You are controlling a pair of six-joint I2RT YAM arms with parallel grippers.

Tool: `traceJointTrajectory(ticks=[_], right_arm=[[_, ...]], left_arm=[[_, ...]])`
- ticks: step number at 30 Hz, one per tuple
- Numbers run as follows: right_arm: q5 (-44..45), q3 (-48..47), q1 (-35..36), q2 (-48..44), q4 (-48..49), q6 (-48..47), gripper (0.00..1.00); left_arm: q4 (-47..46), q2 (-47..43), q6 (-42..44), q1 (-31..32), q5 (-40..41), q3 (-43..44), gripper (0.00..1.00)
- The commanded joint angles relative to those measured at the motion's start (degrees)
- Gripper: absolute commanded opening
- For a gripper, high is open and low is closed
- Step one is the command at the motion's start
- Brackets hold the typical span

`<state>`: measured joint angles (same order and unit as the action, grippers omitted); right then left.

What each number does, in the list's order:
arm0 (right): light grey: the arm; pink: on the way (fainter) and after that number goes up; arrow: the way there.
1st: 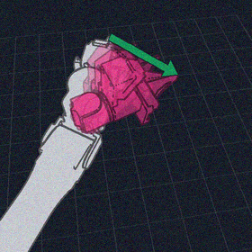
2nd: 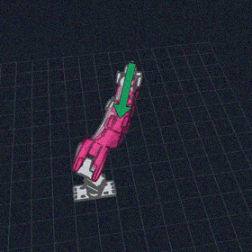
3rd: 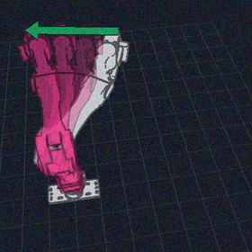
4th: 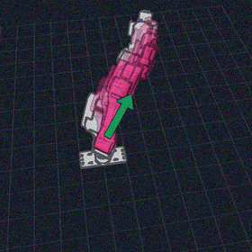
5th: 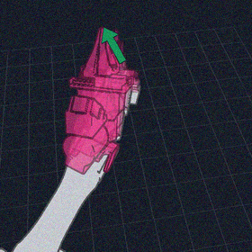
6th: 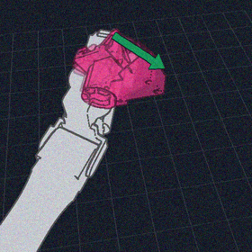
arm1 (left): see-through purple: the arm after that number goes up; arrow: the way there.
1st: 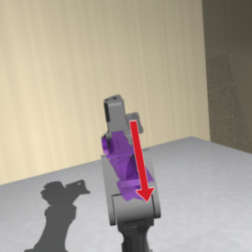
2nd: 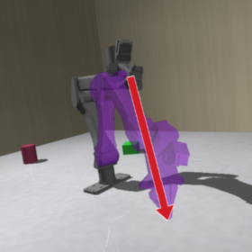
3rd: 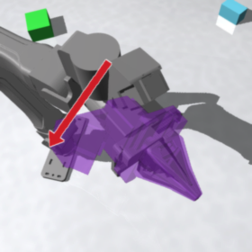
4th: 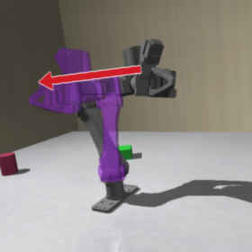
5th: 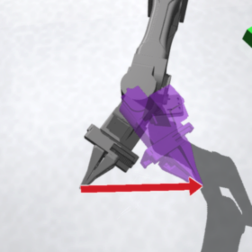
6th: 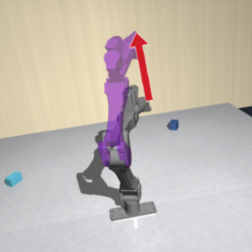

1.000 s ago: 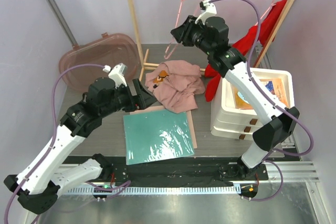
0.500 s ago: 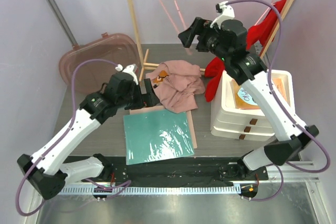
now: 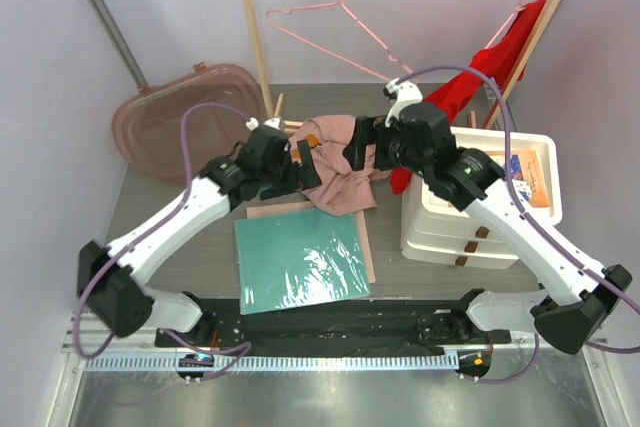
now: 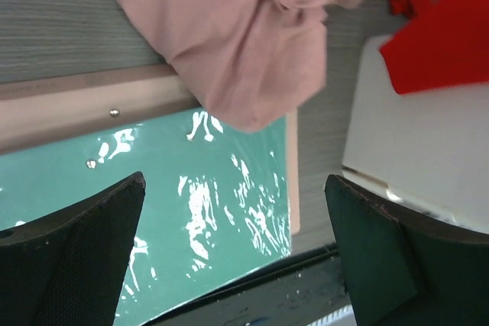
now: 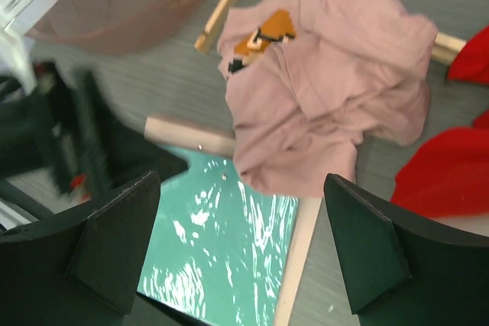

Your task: Remove the t-shirt from the hanger

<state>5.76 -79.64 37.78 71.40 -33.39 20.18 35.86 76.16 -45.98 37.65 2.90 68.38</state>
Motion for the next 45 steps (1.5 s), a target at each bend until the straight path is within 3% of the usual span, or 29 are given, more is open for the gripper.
traceJointTrajectory(ticks=[1,7,25,32,35,38,39,42,45], right_arm=[[3.6,2.2,1.2,-6.4,0.3,-0.3,0.93],[6.6,2.8,1.2,-11.4,0.4,-1.4,0.94],[8.0,8.5,1.2,-20.3,1.5,-0.1,0.93],[7.9,8.4,1.2,-21.7,1.5,-0.7,0.93],[8.6,8.5,1.2,-23.0,1.5,-0.8,0.93],[9.7,8.6,1.2,-24.1,1.6,-0.8,0.93],[9.9,8.6,1.2,-24.3,1.7,-0.9,0.93],[9.6,8.6,1.2,-24.1,1.8,-1.0,0.93],[9.8,8.7,1.2,-23.8,1.9,-0.8,0.93]], left_arm=[[3.2,12.7,-6.0,-1.4,6.8,8.8,1.00],[-1.8,26.5,-13.6,-4.4,2.7,13.4,1.00],[-32.9,34.3,-29.0,-6.0,1.7,3.8,0.99],[-25.4,39.5,-28.6,-6.0,4.7,10.9,0.97],[-22.5,39.9,-27.7,-5.9,6.8,12.6,0.81],[-22.8,38.0,-26.6,-5.5,9.8,10.8,0.53],[-23.0,37.7,-25.3,-5.4,11.2,10.5,0.37],[-23.6,36.3,-22.9,-5.3,11.4,10.0,0.14],[-24.1,34.2,-20.0,-4.7,11.7,9.9,0.03]])
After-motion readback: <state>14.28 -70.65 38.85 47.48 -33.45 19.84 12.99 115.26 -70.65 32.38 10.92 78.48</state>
